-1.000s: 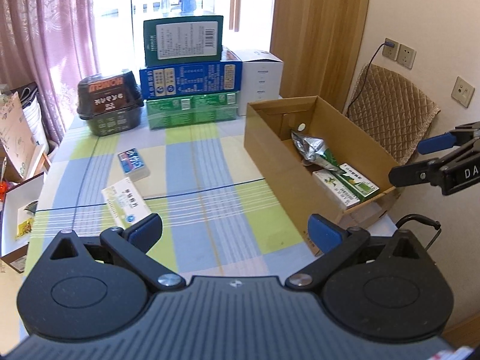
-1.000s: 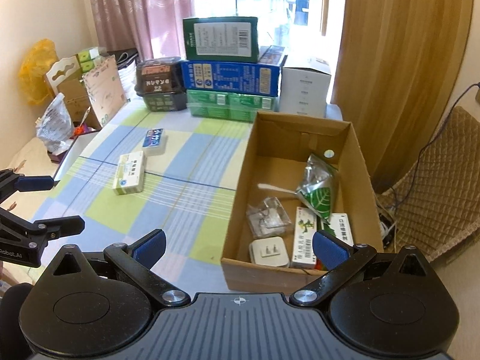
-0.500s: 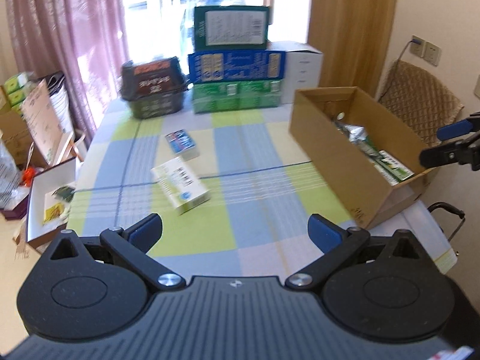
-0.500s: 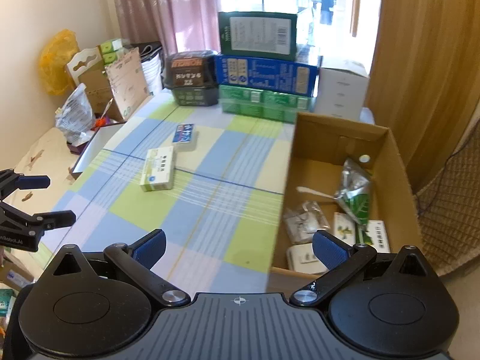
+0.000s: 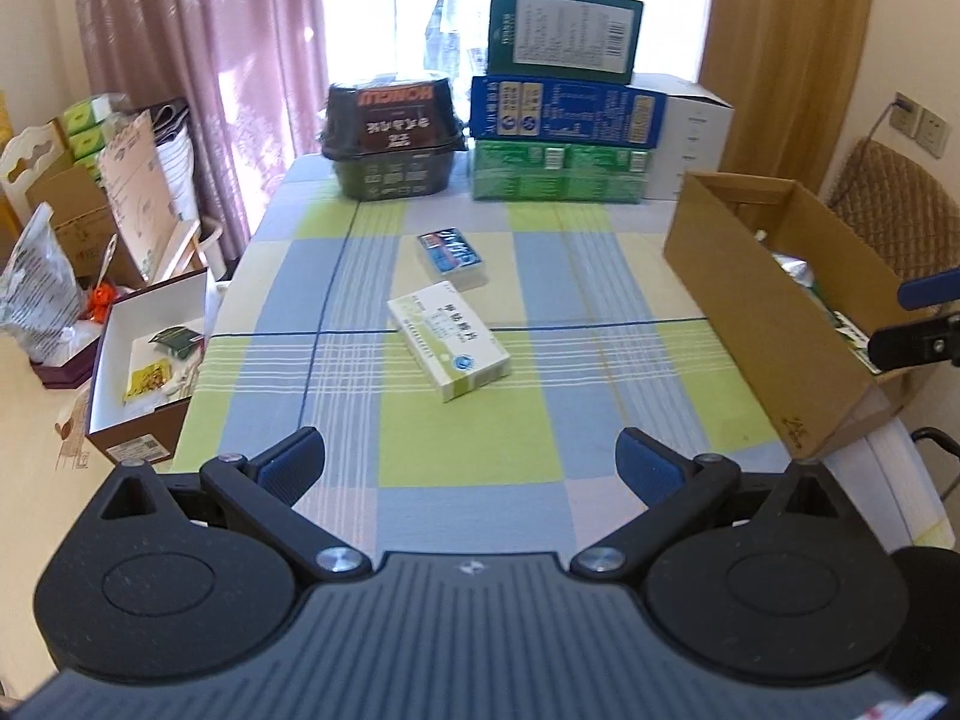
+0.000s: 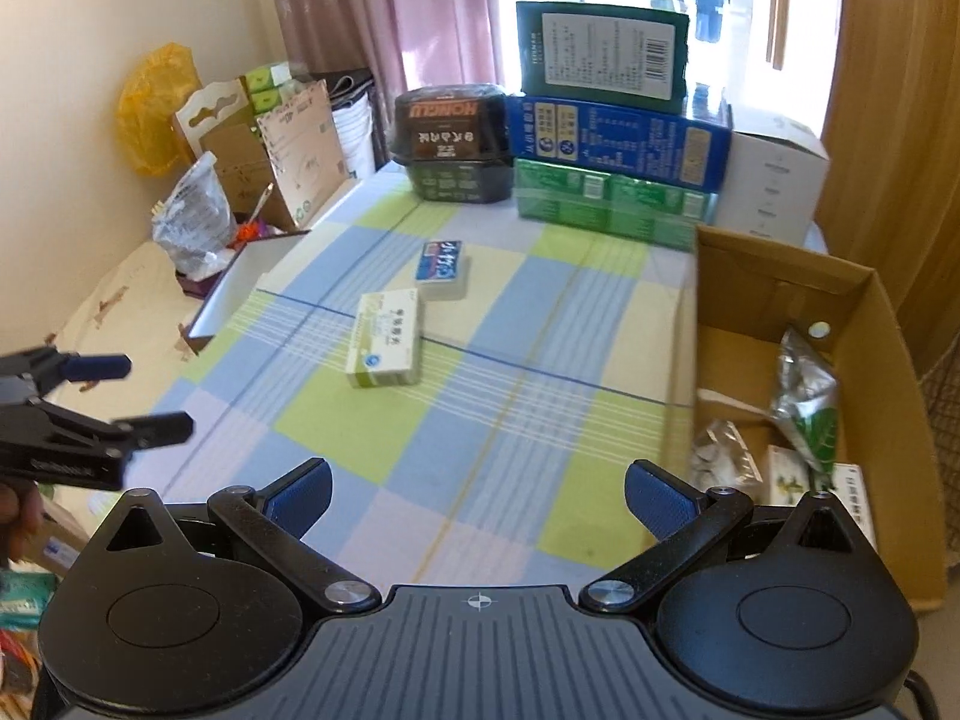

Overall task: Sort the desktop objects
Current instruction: 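Bring both open tools back over the table toward the remaining boxes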

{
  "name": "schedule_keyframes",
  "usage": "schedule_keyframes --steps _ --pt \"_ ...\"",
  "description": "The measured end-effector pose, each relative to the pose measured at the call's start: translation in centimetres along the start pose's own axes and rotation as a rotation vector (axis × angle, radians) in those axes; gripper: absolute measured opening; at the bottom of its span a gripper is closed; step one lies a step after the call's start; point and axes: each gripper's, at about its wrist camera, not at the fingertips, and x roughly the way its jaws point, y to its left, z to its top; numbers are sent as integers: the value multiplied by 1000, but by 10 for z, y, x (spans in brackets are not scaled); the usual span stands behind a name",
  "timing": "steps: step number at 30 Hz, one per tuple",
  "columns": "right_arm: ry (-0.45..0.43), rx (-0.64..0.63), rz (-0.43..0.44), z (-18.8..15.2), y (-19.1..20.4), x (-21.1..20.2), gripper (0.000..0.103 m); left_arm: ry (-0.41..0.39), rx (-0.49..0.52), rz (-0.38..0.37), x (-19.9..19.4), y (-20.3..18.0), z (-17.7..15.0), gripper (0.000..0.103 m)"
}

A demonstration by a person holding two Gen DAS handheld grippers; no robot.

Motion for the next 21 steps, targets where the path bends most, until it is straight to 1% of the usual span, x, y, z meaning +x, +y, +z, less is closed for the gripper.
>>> schedule_keyframes --steps 6,13,16,18,21 --pt "-31 43 8 11 5 31 101 5 -60 5 23 8 2 101" --pt "-112 143 -28 27 -5 70 101 -17 -130 26 56 15 9 101" --pt "-141 177 -64 28 -9 91 101 -27 -154 36 75 18 11 101" --pt "-145 205 -77 28 -12 108 101 -30 -164 37 89 19 11 101" --pt "-136 209 -91 25 -14 132 101 -20 -176 38 112 19 10 101"
